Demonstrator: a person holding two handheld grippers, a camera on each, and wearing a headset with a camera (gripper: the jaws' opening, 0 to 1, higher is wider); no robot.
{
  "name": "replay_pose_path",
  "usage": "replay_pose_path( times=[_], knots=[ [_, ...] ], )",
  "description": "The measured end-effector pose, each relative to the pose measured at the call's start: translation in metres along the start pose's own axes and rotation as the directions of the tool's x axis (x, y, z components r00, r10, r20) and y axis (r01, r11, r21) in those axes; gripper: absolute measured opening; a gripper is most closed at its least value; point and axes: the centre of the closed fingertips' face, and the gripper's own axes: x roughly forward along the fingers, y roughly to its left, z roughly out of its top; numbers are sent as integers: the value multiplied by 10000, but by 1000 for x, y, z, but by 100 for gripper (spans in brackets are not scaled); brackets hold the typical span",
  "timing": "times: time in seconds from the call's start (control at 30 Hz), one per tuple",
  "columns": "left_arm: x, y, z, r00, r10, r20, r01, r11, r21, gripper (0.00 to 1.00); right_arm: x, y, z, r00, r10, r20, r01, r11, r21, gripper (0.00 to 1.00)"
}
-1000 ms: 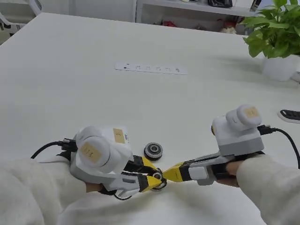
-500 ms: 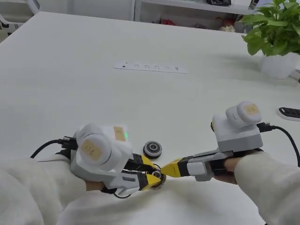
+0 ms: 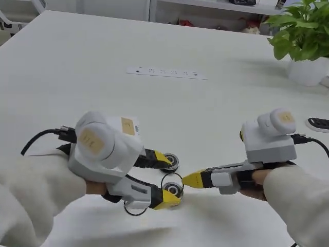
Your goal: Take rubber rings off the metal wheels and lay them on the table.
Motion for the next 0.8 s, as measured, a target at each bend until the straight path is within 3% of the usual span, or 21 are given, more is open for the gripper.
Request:
replay_pose_path(
  times=[0.2,0.57,0.8],
  knots=[
    [-20,7,12,9995,262,175,-263,9996,45,54,-6,3,8,9991,12,424,-18,9999,136,0],
    [-65,18,15,9927,1173,270,-1171,9931,-84,63,-13,20,22,9944,244,1026,-230,9996,-149,0],
    [-97,20,16,9833,1792,333,-1785,9837,-230,70,-14,33,32,9896,533,1335,-472,9977,-488,0]
  ],
)
